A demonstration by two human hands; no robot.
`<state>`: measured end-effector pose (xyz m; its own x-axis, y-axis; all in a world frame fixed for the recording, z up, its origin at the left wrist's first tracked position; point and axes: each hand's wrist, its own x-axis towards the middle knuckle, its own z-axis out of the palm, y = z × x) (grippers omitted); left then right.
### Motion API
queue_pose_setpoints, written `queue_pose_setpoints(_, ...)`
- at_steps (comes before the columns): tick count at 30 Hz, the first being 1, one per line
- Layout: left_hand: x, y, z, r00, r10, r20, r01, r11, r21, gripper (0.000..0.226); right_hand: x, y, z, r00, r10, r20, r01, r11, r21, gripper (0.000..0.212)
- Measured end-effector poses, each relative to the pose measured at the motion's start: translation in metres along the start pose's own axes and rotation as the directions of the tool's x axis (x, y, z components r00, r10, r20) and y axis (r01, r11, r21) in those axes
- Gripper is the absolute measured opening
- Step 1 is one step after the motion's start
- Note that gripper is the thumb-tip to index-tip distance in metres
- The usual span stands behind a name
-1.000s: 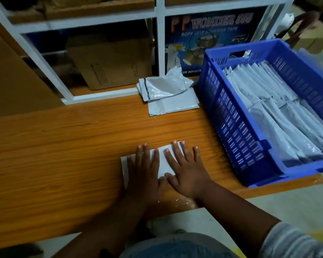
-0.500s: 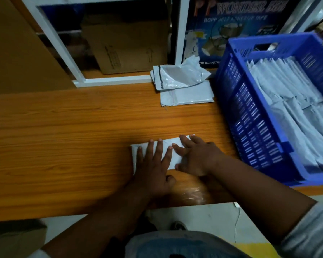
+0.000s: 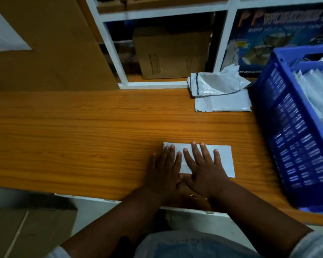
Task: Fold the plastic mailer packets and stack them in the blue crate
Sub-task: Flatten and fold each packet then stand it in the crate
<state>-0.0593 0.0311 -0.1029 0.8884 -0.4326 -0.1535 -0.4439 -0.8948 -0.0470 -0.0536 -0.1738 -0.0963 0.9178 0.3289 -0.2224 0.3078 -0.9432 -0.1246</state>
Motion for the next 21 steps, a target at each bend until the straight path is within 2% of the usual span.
queue_pose_setpoints(5,0.000,-0.001,0.004,0.998,0.029,-0.051,-0.032,0.998,-0.059,0.090,0.004,0.002,-0.011,0.997,-0.005,0.074,0.004,1.000,0.018,0.110)
queue_pose_setpoints(8,0.001,-0.001,0.000,0.998,0.019,-0.057,-0.024,0.996,-0.085,0.088,0.010,0.006,-0.019,0.995,-0.009,0.099,0.007,1.000,0.026,0.098)
queue_pose_setpoints(11,0.005,0.004,-0.021,0.999,-0.028,-0.034,0.023,0.989,-0.143,0.086,0.009,0.009,-0.021,1.000,-0.016,-0.004,0.016,0.998,0.065,0.080)
queue_pose_setpoints(13,0.015,0.007,-0.035,0.993,0.009,-0.120,-0.028,0.986,-0.165,0.079,0.010,0.008,-0.021,0.990,-0.039,-0.139,0.057,0.990,0.126,0.072)
queue_pose_setpoints(15,0.027,0.008,-0.034,0.982,0.080,-0.170,-0.112,0.977,-0.184,0.077,0.013,0.006,-0.018,0.976,-0.042,-0.215,0.078,0.984,0.162,0.066)
queue_pose_setpoints(17,0.033,0.007,-0.026,0.985,0.092,-0.147,-0.120,0.974,-0.193,0.076,0.013,0.006,-0.011,0.981,-0.016,-0.192,0.047,0.986,0.160,0.066)
queue_pose_setpoints(21,0.030,0.000,-0.006,0.985,0.117,-0.129,-0.127,0.989,-0.071,0.074,0.002,0.022,0.001,0.995,0.019,-0.093,-0.012,0.997,0.077,0.074)
